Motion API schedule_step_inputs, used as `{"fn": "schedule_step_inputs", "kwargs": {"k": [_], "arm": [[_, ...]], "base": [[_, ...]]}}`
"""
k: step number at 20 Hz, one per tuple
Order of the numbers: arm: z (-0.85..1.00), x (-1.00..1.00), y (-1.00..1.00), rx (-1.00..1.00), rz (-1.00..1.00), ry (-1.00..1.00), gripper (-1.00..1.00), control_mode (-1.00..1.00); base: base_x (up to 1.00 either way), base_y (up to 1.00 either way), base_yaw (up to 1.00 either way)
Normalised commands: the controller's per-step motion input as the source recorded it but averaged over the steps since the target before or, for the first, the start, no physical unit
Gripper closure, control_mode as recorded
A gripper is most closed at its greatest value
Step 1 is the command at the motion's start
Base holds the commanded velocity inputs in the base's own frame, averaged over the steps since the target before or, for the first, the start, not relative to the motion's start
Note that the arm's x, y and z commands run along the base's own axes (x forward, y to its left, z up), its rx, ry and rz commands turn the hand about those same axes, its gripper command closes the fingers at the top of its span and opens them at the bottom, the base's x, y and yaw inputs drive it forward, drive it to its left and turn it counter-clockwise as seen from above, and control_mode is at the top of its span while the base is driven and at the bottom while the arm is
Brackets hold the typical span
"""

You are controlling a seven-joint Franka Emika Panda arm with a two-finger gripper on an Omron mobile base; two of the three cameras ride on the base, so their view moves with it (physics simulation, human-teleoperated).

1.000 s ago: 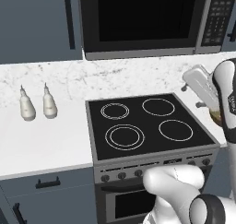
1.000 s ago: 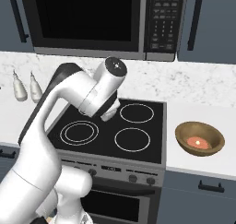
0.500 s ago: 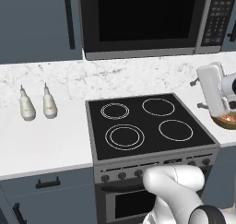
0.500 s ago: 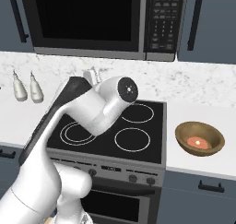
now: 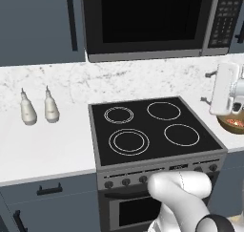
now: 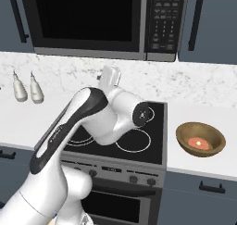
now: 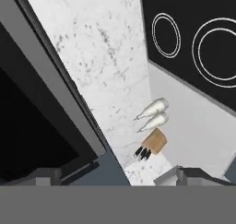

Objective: Open the microwave, place the bowl with waffle inside the microwave, then close the microwave door and turn it on.

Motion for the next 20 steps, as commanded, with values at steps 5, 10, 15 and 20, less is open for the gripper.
{"fn": "schedule_step_inputs", "kwargs": {"k": [5, 10, 15, 20], "arm": [[0.26, 0.08, -0.40, 0.43, -0.11, -0.06, -1.00, -1.00], [0.39, 0.15, -0.36, 0.41, -0.12, -0.05, -1.00, -1.00], [0.54, 0.31, -0.42, 0.40, -0.14, -0.11, -1.00, -1.00], [0.03, 0.43, -0.05, 0.07, -0.03, 0.01, -1.00, -1.00]], "base": [[0.00, 0.00, 0.00], [0.00, 0.00, 0.00], [0.00, 0.00, 0.00], [0.00, 0.00, 0.00]]}}
